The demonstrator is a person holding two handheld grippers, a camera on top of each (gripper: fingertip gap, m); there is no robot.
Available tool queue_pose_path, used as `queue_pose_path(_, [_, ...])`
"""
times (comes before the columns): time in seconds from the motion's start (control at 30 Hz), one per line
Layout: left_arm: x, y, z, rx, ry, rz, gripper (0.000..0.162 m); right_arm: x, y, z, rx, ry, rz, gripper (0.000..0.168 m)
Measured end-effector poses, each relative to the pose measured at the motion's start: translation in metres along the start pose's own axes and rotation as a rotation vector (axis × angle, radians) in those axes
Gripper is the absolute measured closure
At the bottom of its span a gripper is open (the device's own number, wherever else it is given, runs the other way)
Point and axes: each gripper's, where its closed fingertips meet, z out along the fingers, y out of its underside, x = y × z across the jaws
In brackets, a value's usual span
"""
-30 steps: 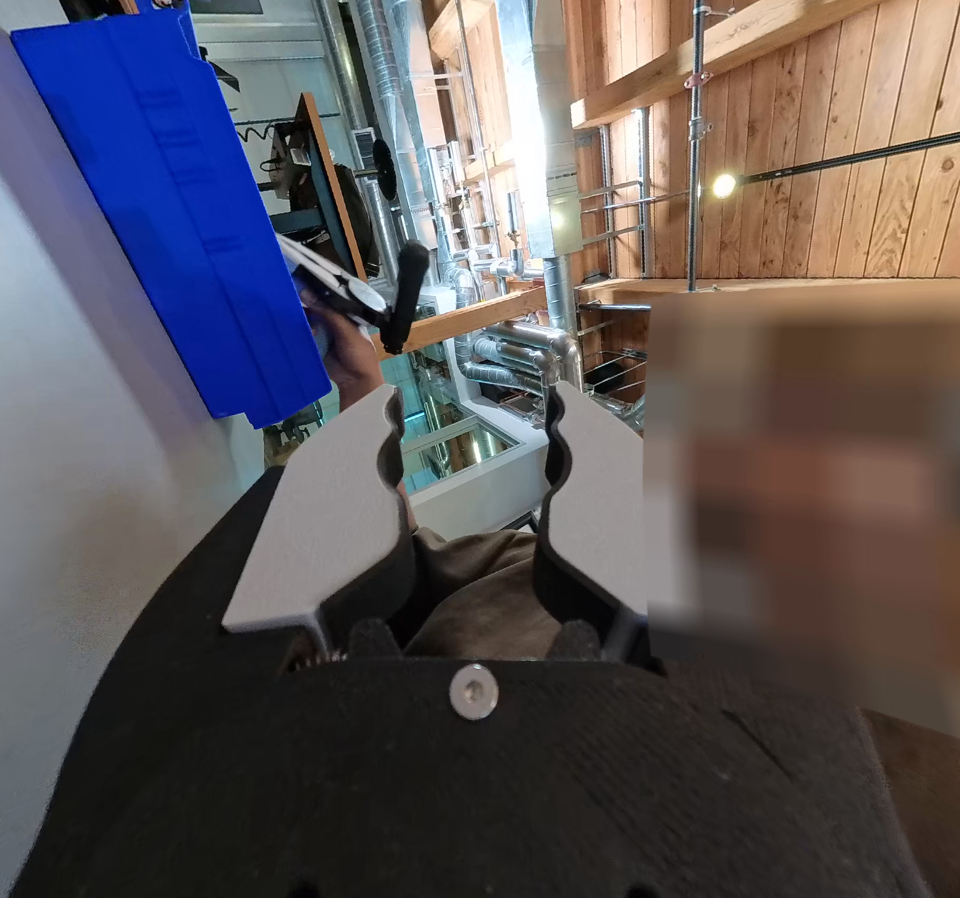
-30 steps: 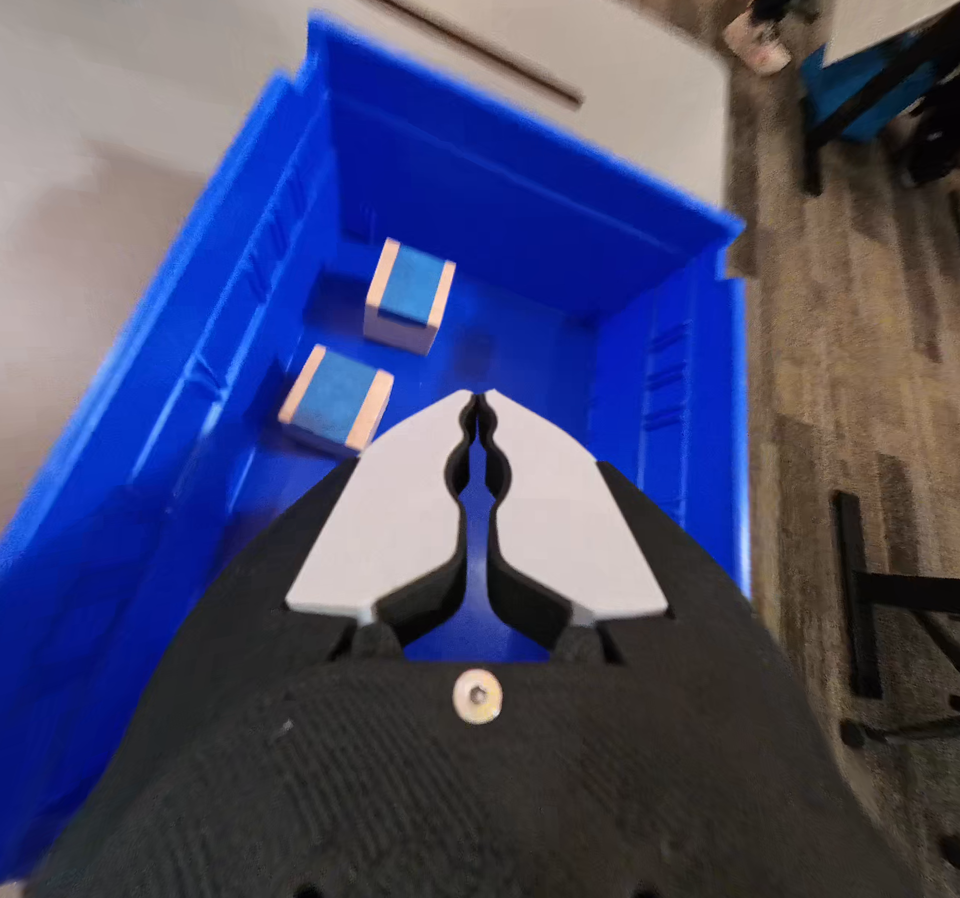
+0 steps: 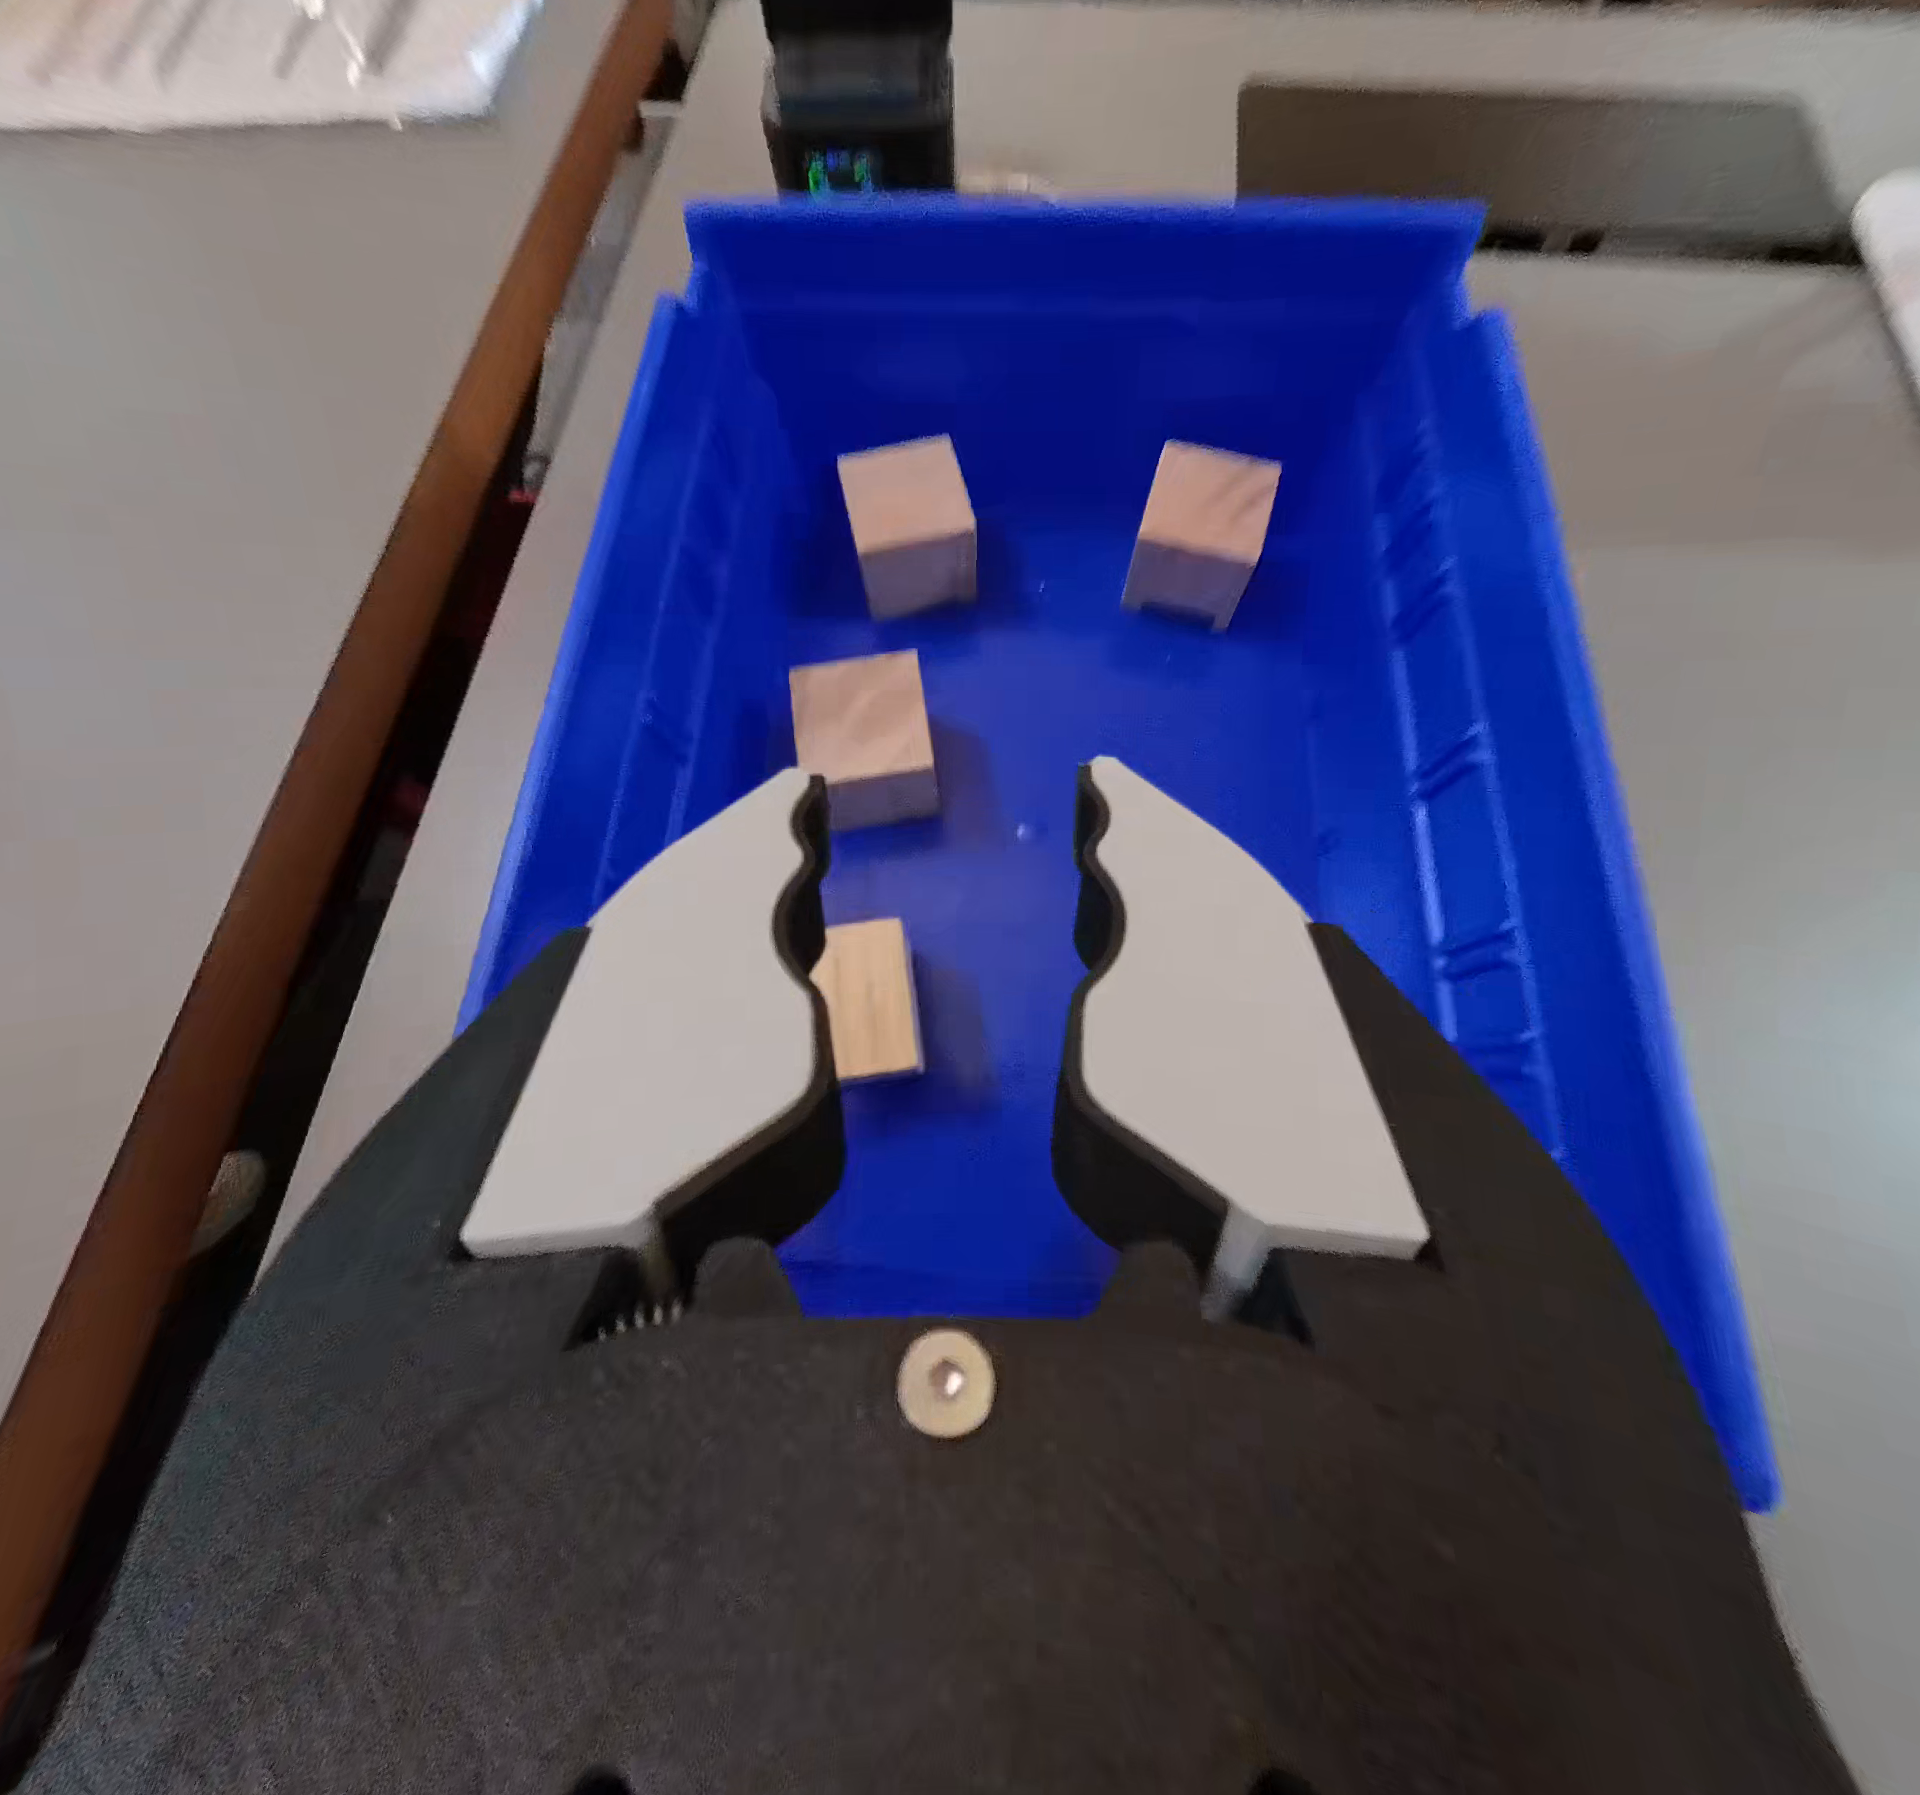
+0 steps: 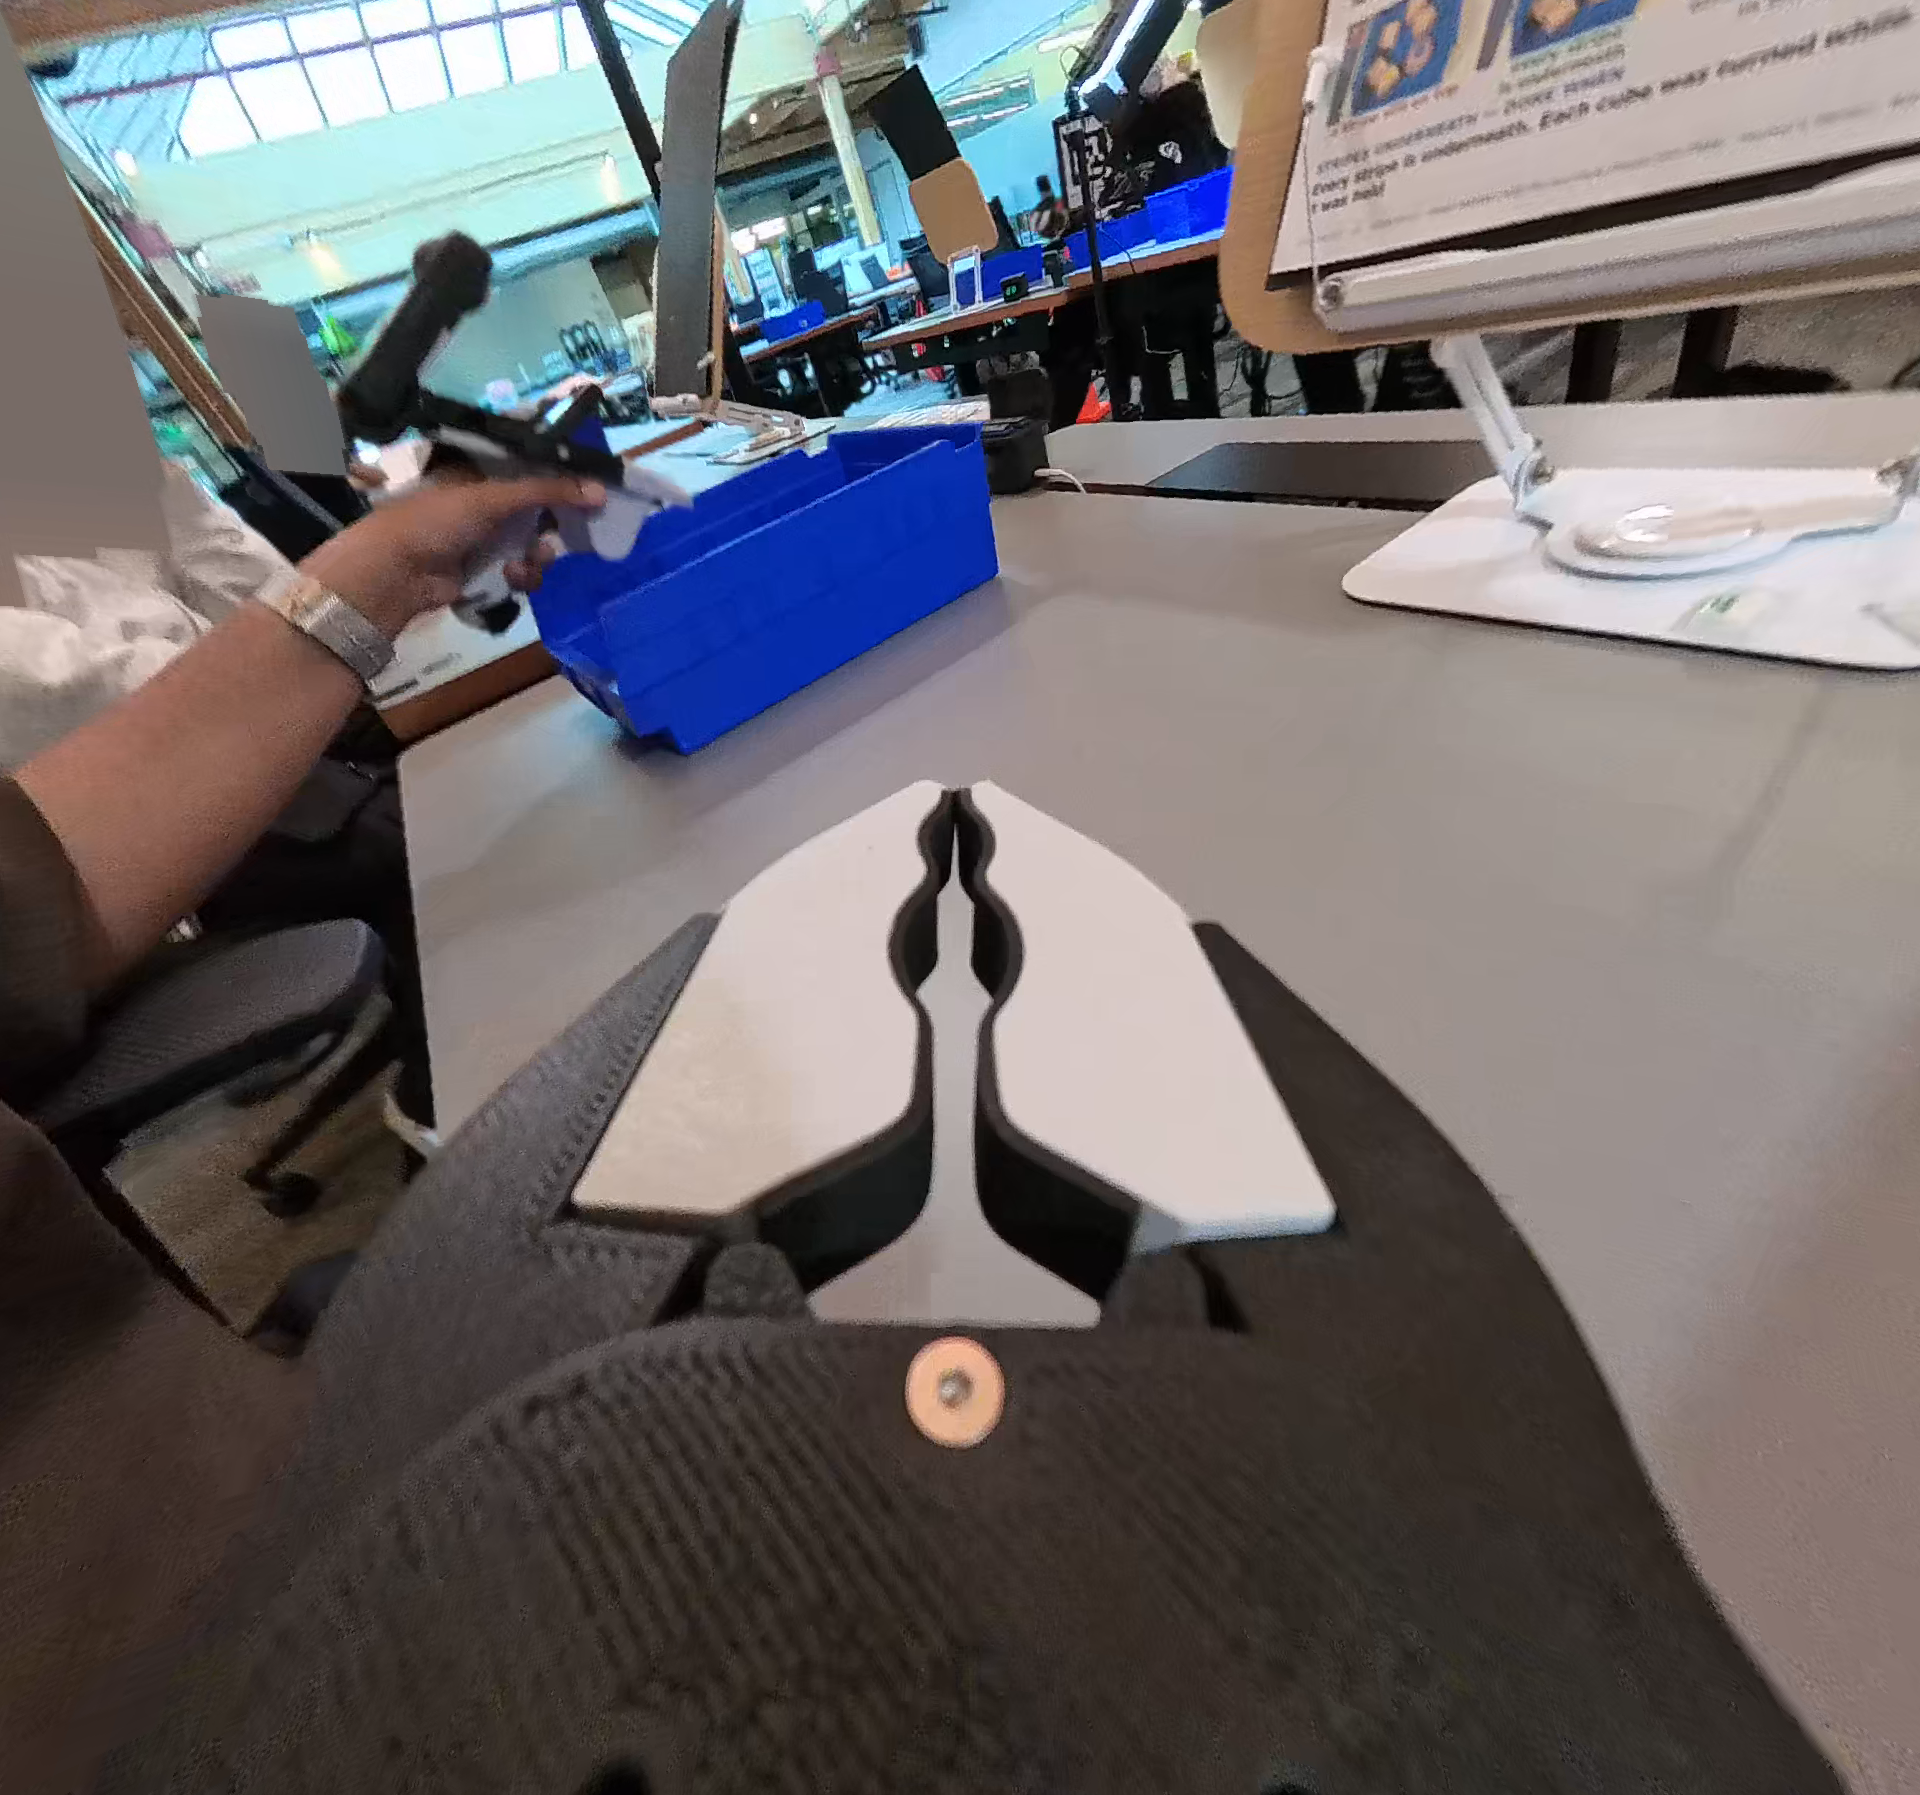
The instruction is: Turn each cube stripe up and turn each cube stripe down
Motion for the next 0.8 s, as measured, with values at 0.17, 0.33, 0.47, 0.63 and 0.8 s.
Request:
queue_pose_path(0.17, [-0.010,0.035,0.016,-0.171,-0.089,0.124,0.113,0.004,-0.011,-0.006,0.079,-0.040,0.141,0.168])
queue_pose_path(0.33, [-0.021,0.073,0.027,-0.369,-0.145,0.136,0.080,-0.001,-0.019,-0.011,0.111,-0.065,0.132,0.168])
queue_pose_path(0.47, [-0.039,0.100,0.034,-0.478,-0.247,0.157,0.087,-0.005,-0.030,-0.014,0.142,-0.085,0.128,0.168])
queue_pose_path(0.63, [-0.032,0.079,0.032,-0.380,-0.221,0.149,0.113,-0.005,-0.028,-0.014,0.135,-0.078,0.125,0.168])
queue_pose_path(0.8, [0.022,-0.010,-0.009,0.014,0.097,-0.042,0.114,-0.005,-0.026,-0.011,0.129,-0.068,0.130,0.168])
